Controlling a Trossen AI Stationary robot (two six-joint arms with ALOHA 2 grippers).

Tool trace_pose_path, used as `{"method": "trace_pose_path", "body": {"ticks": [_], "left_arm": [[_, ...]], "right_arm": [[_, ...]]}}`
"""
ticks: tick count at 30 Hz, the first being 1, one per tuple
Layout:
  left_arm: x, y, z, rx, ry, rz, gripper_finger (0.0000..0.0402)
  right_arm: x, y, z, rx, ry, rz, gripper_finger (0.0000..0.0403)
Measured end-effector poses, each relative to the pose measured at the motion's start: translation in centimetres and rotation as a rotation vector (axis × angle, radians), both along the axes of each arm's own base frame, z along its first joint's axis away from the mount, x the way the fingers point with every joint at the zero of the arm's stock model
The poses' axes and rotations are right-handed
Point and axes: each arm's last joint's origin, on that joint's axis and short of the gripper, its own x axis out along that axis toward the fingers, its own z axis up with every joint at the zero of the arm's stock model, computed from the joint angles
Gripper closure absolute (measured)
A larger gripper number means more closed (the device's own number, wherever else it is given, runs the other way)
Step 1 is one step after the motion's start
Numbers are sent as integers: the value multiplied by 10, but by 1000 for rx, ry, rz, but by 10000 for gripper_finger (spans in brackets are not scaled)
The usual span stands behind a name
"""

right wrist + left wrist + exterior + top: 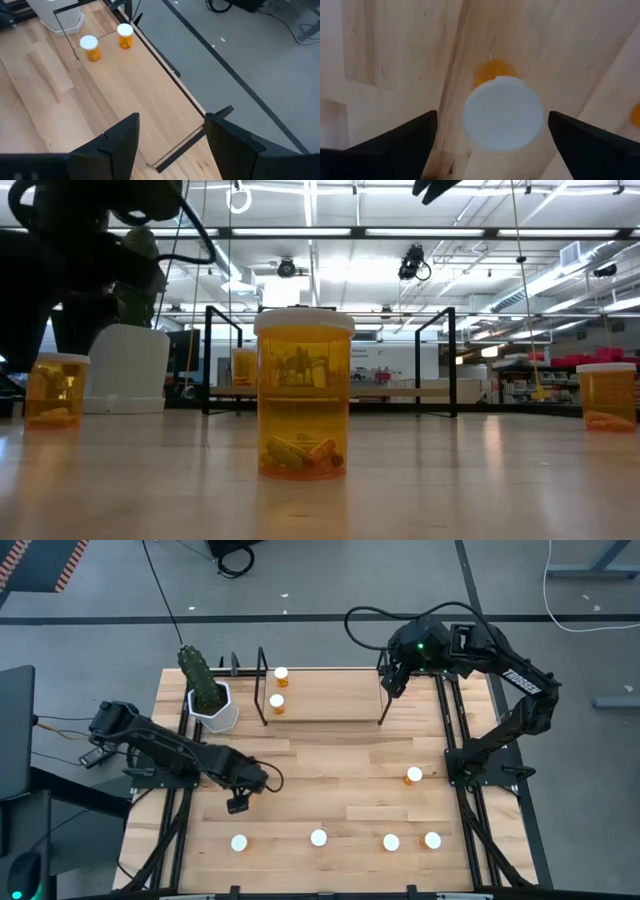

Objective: Pick and place medicine bottles onto shelf by color
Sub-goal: Put the orange pill bottle on the shelf

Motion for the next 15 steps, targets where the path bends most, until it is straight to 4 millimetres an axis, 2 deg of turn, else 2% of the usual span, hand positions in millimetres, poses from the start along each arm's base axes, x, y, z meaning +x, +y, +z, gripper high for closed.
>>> {"method": "trace_pose_path", "body": {"ticks": [8, 15], "left_arm": [[7, -2, -10, 15, 14, -2, 71], [12, -3, -9, -1, -37, 0, 112]], "right_arm": [[0, 0, 0, -1, 0, -3, 172], [0, 0, 0, 8, -9, -15, 172]]}}
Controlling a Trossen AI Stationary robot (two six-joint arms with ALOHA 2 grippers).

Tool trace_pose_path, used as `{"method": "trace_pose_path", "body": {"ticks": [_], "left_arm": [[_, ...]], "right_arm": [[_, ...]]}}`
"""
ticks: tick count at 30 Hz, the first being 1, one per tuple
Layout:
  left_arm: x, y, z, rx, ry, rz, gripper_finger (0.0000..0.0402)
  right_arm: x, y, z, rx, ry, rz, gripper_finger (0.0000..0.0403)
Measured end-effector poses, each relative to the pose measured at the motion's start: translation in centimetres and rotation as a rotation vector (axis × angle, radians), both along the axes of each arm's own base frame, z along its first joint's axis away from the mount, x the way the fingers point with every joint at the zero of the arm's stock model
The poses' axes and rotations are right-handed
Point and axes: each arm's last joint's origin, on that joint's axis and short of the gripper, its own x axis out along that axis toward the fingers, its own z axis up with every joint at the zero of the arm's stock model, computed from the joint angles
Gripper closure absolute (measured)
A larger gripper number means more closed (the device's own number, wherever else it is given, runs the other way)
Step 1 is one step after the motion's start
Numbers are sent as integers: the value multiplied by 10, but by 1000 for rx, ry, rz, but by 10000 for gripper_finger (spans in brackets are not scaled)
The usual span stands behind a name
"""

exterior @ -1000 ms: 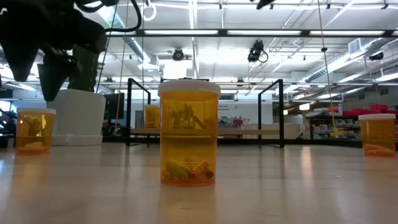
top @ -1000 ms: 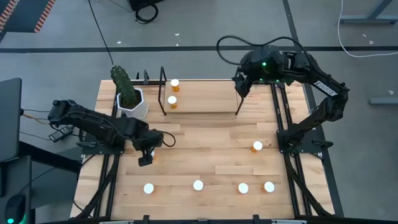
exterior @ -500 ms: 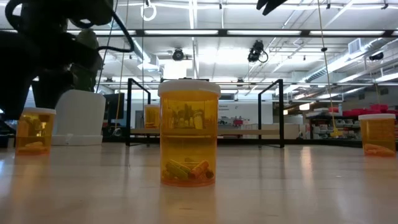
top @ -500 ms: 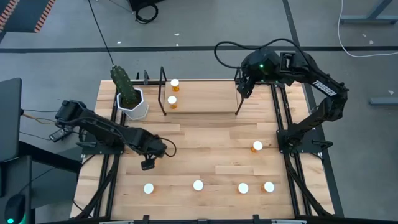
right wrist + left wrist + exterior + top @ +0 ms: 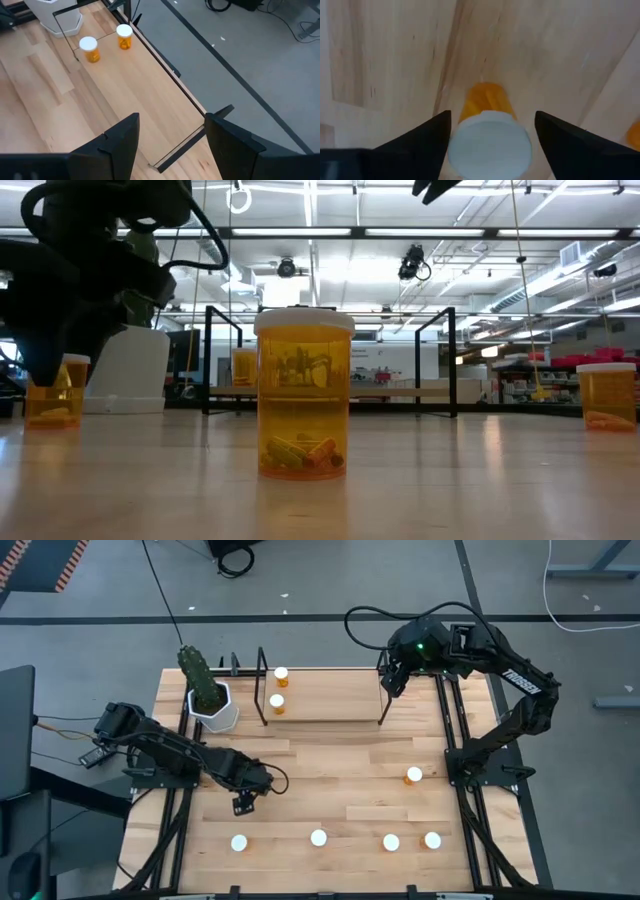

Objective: Pick and place medicine bottles onto shelf by color
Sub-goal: Put the orange pill bottle on the shelf

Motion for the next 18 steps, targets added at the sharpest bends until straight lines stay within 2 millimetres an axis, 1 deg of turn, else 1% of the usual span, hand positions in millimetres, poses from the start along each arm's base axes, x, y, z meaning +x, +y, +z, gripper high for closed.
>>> {"method": "trace_pose_path", "body": {"ticks": [7, 13, 16, 18], "left_arm": [[6, 5, 9, -4, -11, 27, 160], [18, 13, 27, -14, -55, 39, 201], [24, 16, 36, -18, -82, 32, 207], [27, 20, 42, -20, -93, 32, 203]], "right_arm": [[0, 0, 0, 2, -2, -2, 172], [0, 0, 0, -2, 1, 2, 172], [0, 0, 0, -2, 1, 3, 172], [0, 0, 0, -7, 8, 11, 172]]}}
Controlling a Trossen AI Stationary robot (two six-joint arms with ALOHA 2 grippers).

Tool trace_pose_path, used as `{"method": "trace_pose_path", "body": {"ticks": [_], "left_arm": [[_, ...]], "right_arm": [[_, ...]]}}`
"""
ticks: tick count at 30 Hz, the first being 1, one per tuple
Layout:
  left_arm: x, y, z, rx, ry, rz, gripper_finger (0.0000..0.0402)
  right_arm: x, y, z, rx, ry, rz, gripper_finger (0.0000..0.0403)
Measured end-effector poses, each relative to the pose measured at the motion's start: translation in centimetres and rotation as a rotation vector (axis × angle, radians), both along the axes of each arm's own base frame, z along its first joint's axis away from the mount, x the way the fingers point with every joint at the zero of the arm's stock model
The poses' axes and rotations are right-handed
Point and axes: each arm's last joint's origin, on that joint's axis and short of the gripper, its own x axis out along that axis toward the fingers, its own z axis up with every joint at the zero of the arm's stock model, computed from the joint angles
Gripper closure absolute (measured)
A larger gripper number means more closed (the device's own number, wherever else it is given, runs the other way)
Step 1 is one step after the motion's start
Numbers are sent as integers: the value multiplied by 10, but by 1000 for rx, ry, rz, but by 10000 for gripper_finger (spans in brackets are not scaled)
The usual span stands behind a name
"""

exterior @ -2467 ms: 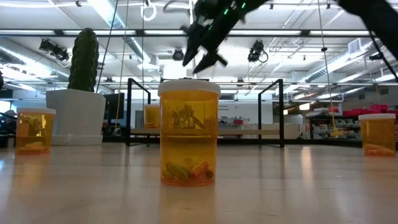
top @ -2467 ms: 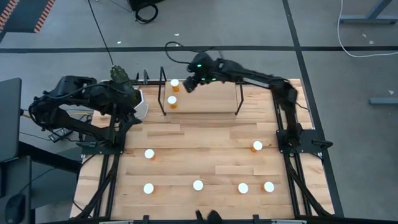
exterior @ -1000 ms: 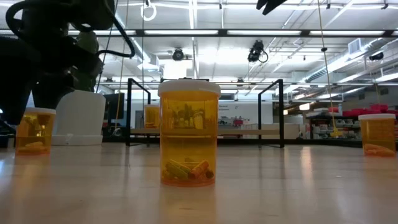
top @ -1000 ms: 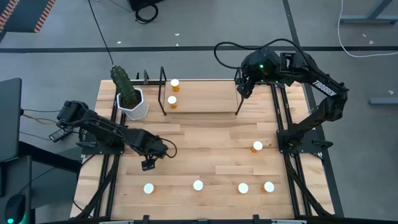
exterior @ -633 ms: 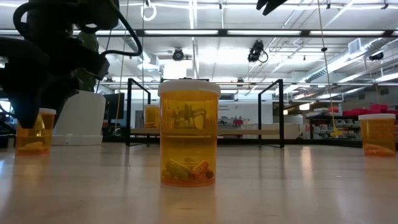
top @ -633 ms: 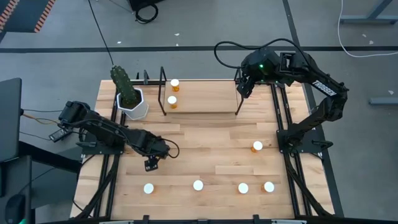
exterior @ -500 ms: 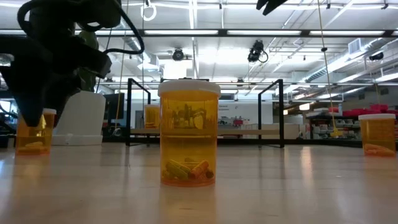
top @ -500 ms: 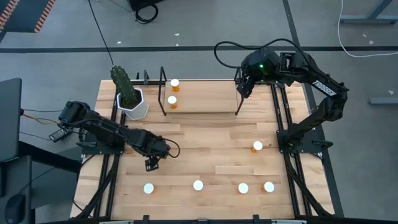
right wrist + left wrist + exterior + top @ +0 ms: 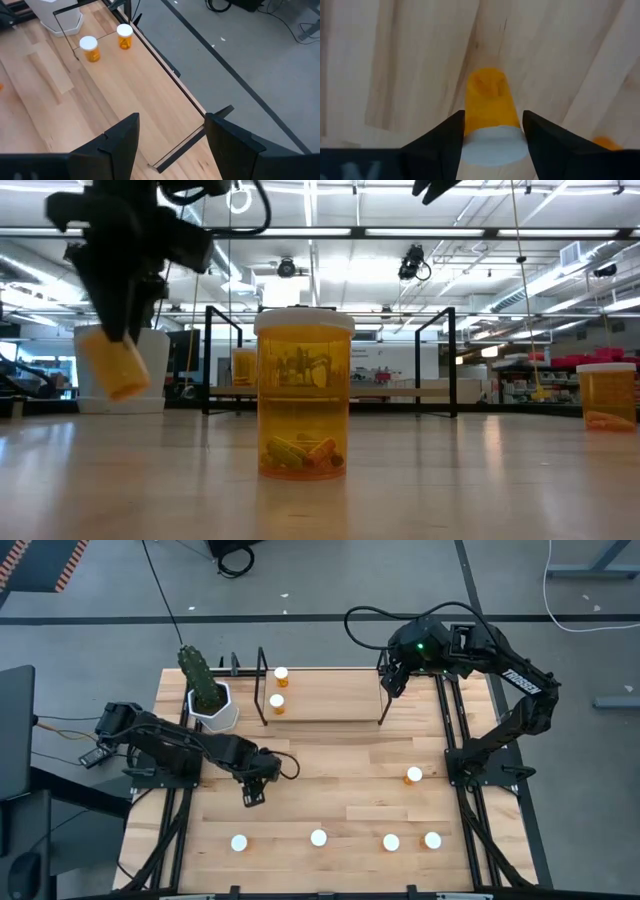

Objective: Pick and place medicine bottles onto shelf by color
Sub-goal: Put the orange pill bottle on the shelf

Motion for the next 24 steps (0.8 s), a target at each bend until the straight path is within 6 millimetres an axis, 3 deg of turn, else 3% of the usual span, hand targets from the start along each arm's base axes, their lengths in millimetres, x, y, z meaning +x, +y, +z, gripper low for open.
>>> {"method": "trace_pose_path", "body": {"ticks": [5, 15, 24], "left_arm": [[13, 17, 25, 8, -64, -27, 200], [33, 65, 80, 54, -236, 0, 241], [63, 96, 93, 76, -205, -40, 283]], "right_arm": [[-4, 1, 1, -5, 7, 8, 172], [-32, 9, 15, -28, -53, 7, 172], [-62, 16, 29, -60, -129, -17, 172]]}}
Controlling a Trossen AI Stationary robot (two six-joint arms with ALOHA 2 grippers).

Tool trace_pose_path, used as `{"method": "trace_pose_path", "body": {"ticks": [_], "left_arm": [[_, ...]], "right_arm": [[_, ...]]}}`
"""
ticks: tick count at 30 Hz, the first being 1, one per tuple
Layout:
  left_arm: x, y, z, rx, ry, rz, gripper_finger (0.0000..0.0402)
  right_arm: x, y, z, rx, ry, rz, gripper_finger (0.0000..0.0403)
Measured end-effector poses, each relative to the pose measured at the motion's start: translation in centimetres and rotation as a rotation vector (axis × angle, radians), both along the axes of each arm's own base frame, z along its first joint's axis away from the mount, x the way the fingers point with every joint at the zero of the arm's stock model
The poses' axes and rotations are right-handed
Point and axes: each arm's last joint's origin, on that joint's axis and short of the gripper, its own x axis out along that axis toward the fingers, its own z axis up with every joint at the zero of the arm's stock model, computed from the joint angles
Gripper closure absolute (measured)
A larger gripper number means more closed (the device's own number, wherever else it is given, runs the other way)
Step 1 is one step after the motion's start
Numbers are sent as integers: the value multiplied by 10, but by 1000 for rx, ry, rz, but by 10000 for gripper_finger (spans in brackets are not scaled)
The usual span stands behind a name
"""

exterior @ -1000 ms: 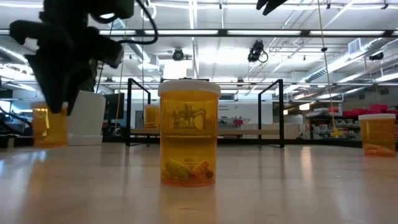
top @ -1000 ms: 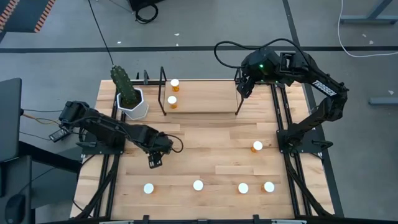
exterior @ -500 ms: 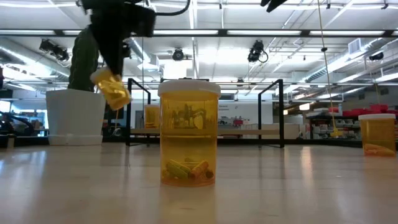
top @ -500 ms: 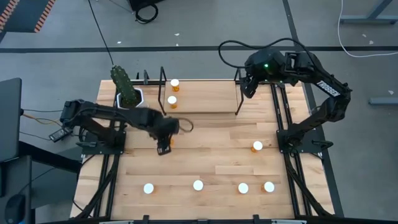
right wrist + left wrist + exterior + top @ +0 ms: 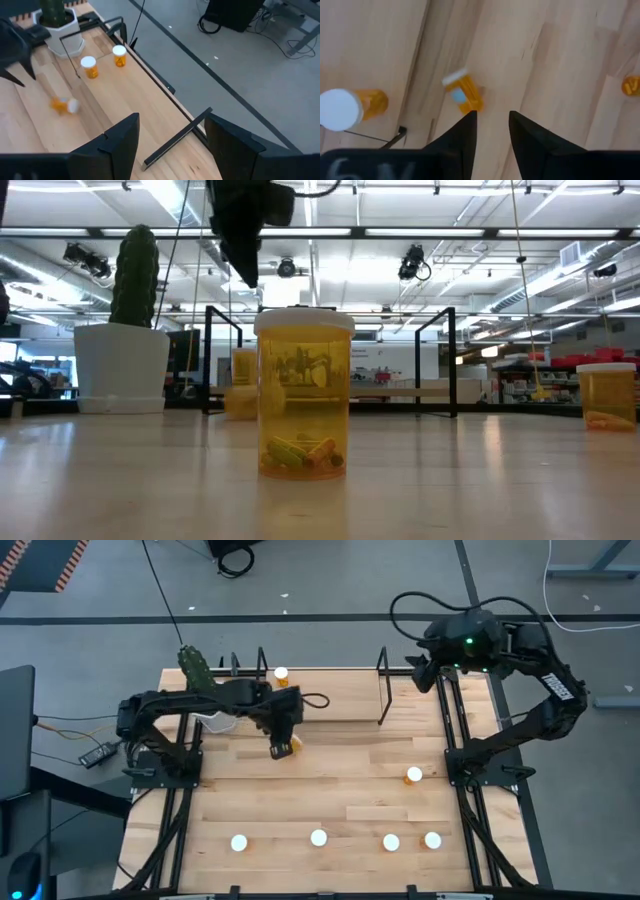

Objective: Pick and place medicine bottles onto shelf by color
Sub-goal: Put the orange pill bottle on the shelf

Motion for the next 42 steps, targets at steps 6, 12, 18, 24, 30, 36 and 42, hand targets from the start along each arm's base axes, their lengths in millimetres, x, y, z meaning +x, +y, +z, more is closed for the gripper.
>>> {"method": "trace_pose_path", "body": {"ticks": [6, 12, 18, 24, 30, 36, 42], "left_arm": [[12, 5, -20, -5, 74, -38, 264], [37, 11, -57, -19, 65, 65, 170], [57, 32, -91, -13, 64, 251, 93], [57, 43, -125, -76, 216, 287, 63], [62, 43, -136, -78, 226, 239, 61], [66, 43, -138, -69, 201, 211, 79], [69, 44, -141, -67, 185, 210, 143]], "right_arm": [[-10, 3, 2, 25, -34, -27, 172], [-8, 2, 1, 68, -57, -66, 172], [0, 0, -3, 109, -61, -104, 172], [7, -2, -6, 126, -54, -118, 172], [9, -3, -7, 136, -57, -128, 172], [9, -3, -7, 134, -58, -132, 172], [9, -3, -7, 134, -58, -132, 172]]}}
